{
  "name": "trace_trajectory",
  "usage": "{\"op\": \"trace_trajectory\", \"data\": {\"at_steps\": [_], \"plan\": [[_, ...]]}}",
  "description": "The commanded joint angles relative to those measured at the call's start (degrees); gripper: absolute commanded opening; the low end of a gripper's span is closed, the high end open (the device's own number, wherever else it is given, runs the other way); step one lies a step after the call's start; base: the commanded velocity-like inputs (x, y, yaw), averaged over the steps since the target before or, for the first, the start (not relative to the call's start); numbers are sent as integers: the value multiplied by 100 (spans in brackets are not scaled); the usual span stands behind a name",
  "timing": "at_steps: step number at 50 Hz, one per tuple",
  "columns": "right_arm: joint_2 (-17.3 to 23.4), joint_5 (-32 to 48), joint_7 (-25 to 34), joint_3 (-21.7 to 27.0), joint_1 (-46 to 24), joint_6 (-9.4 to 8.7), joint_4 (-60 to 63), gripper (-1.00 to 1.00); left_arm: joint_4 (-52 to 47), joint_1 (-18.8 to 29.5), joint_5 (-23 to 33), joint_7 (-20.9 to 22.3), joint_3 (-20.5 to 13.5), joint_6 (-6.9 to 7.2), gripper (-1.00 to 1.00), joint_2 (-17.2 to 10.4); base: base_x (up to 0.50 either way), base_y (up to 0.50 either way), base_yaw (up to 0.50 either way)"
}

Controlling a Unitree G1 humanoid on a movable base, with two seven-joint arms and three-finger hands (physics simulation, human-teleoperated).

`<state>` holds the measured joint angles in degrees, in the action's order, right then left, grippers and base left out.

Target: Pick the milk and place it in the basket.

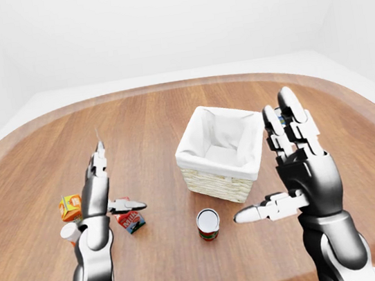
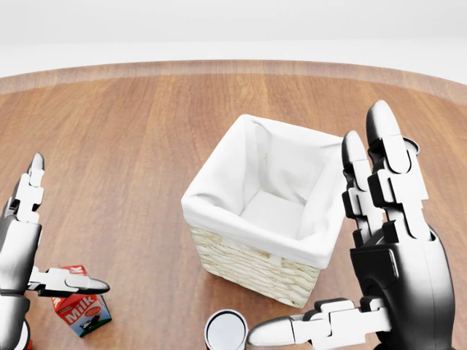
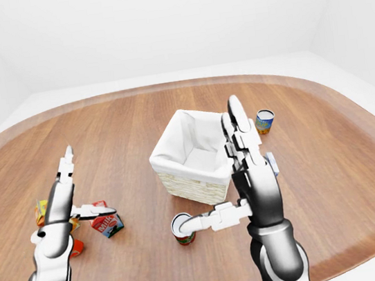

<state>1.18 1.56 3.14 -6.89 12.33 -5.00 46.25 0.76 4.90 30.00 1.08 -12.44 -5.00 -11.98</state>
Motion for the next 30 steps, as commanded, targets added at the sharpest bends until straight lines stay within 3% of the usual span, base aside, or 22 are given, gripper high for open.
{"op": "trace_trajectory", "data": {"at_steps": [1, 17, 30], "plan": [[-9, 6, -17, 12, -17, 0, -17, 100, -40, -198, 217, 241, -52, 0, 100, -43, 0, 0, 0], [1, 27, -36, -39, -1, 0, -13, 100, 140, -388, 512, 352, -59, 0, 100, -7, 0, 0, 0], [6, 21, -27, -45, -11, 0, -26, 100, 1021, -123, 542, -6, 33, 0, 100, -139, 0, 0, 0]]}}
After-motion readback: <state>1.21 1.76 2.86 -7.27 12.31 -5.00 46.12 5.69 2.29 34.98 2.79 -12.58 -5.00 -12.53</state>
